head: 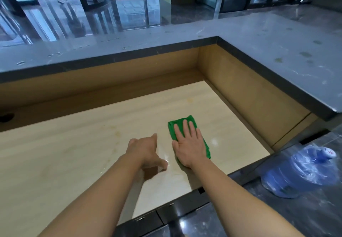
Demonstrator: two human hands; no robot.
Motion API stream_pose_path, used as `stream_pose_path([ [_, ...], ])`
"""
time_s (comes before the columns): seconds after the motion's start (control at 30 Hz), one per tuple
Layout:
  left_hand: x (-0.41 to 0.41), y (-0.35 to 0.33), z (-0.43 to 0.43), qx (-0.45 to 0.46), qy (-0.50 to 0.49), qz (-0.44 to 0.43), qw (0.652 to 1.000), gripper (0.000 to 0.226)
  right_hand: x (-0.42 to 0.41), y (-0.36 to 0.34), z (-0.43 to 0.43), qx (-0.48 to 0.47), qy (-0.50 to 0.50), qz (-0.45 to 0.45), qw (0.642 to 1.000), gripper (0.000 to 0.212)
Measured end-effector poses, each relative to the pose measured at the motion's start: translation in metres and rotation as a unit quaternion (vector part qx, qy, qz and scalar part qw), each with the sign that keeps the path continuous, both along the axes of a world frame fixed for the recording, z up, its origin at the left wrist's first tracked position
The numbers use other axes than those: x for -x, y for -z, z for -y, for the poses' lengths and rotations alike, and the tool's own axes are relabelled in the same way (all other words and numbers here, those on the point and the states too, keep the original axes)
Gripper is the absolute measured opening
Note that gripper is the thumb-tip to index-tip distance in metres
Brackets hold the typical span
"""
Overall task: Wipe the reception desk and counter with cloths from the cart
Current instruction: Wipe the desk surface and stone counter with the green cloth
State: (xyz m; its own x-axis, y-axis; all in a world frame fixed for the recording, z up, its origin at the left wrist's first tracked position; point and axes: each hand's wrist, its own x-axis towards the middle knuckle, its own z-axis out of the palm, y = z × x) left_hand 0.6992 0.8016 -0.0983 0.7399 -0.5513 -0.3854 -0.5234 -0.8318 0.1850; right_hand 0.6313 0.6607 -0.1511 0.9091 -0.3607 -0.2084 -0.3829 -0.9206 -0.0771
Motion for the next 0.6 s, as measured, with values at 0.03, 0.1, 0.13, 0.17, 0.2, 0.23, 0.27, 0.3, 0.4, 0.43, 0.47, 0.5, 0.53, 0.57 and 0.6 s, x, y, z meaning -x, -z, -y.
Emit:
stream_pose_path([
  [0.03, -0.009, -0.003, 0.001, 0.012, -0.001, 0.015, 1.000, 0.077, -0.011, -0.001, 0.001, -0.002, -0.021, -0.004, 1.000, 0.060],
  [0.1, -0.025, -0.005, 0.004, 0.035, -0.016, 0.045, 0.998, 0.062, -0.035, -0.002, 0.003, -0.008, -0.063, -0.011, 0.998, 0.059],
  [0.13, -0.033, -0.005, 0.007, 0.039, -0.023, 0.058, 0.997, 0.060, -0.046, -0.002, 0.006, -0.012, -0.082, -0.012, 0.996, 0.059],
  [0.17, -0.038, -0.004, 0.009, 0.040, -0.026, 0.068, 0.997, 0.059, -0.054, -0.002, 0.008, -0.015, -0.099, -0.010, 0.995, 0.059],
  [0.2, -0.047, -0.003, 0.014, 0.038, -0.028, 0.077, 0.996, 0.059, -0.063, -0.002, 0.016, -0.020, -0.112, -0.005, 0.993, 0.059],
  [0.23, -0.056, -0.001, 0.019, 0.033, -0.030, 0.083, 0.996, 0.060, -0.071, -0.001, 0.026, -0.023, -0.122, 0.001, 0.992, 0.058],
  [0.27, -0.064, 0.000, 0.023, 0.029, -0.035, 0.089, 0.995, 0.061, -0.077, -0.001, 0.038, -0.023, -0.127, 0.006, 0.992, 0.058],
  [0.3, -0.074, 0.001, 0.028, 0.026, -0.040, 0.089, 0.995, 0.062, -0.081, -0.001, 0.052, -0.022, -0.126, 0.010, 0.992, 0.058],
  [0.4, -0.098, 0.004, 0.039, 0.031, -0.056, 0.078, 0.995, 0.066, -0.091, 0.000, 0.107, 0.001, -0.089, 0.017, 0.996, 0.059],
  [0.43, -0.105, 0.006, 0.041, 0.029, -0.055, 0.077, 0.995, 0.067, -0.093, 0.000, 0.127, 0.009, -0.064, 0.021, 0.998, 0.060],
  [0.47, -0.111, 0.006, 0.043, 0.023, -0.051, 0.076, 0.996, 0.069, -0.093, 0.001, 0.147, 0.015, -0.034, 0.024, 0.999, 0.061],
  [0.5, -0.117, 0.006, 0.046, 0.014, -0.047, 0.074, 0.996, 0.071, -0.092, 0.002, 0.165, 0.018, -0.004, 0.028, 0.999, 0.061],
  [0.53, -0.123, 0.006, 0.047, 0.006, -0.044, 0.073, 0.996, 0.073, -0.092, 0.002, 0.180, 0.019, 0.025, 0.031, 0.999, 0.061],
  [0.57, -0.130, 0.005, 0.049, -0.001, -0.043, 0.072, 0.996, 0.075, -0.092, 0.003, 0.190, 0.019, 0.047, 0.032, 0.998, 0.061],
  [0.6, -0.135, 0.004, 0.051, -0.009, -0.043, 0.071, 0.996, 0.077, -0.092, 0.004, 0.195, 0.017, 0.065, 0.032, 0.997, 0.061],
])
